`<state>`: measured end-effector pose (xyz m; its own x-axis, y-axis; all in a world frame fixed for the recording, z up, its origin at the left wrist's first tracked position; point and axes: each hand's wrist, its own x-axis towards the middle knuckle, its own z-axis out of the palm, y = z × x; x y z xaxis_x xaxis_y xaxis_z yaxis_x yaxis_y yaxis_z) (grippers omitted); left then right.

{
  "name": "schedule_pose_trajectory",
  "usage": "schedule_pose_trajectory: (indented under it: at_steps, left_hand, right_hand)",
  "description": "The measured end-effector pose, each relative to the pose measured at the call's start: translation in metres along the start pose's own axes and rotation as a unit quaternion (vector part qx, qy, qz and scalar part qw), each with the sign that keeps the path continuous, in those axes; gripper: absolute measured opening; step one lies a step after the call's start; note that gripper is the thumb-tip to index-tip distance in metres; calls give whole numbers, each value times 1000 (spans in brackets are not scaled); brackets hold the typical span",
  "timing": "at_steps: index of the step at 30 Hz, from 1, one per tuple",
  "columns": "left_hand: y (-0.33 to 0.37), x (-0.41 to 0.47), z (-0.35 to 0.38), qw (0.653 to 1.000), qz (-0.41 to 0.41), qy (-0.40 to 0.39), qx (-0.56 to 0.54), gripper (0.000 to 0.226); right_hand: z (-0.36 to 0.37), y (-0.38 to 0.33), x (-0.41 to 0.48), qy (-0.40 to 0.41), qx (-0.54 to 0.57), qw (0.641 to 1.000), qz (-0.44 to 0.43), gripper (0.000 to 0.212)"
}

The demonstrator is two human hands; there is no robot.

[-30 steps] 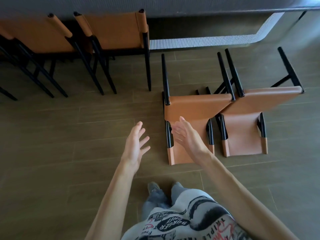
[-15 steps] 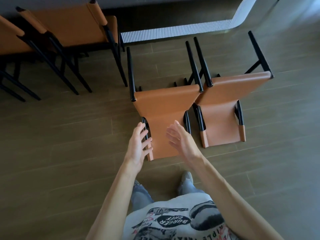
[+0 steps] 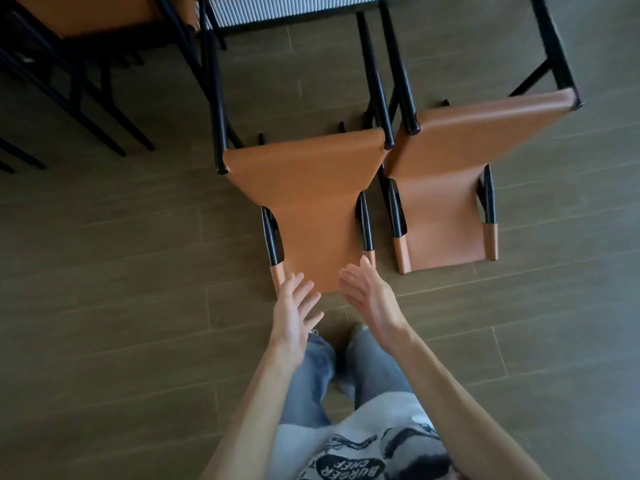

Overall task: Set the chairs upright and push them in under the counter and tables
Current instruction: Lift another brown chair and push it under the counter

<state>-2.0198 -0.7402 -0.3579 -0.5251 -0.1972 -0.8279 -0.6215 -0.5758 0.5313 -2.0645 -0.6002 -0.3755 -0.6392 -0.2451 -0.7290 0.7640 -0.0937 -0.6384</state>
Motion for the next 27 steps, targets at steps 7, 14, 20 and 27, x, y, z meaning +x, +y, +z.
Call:
schedule_pose_trajectory:
  at_steps: [7,14,20,27]
  left_hand:
    - [-89,175,-18,995,-61,28,-70,51]
    - [-193,360,-52,981,-126,81,-125,55]
    - [-260,478,-85,954,-196,121,-193,62]
    - [-306,544,-101,908,-227,131,-326,78]
  right_hand:
    - [-42,104,148,23,75,995,59,67]
    - [-84,235,310,68,125,983,118,65]
    - [-106,326,403,83,145,969,185,73]
    - [-112,358,449,100,220,948,205,73]
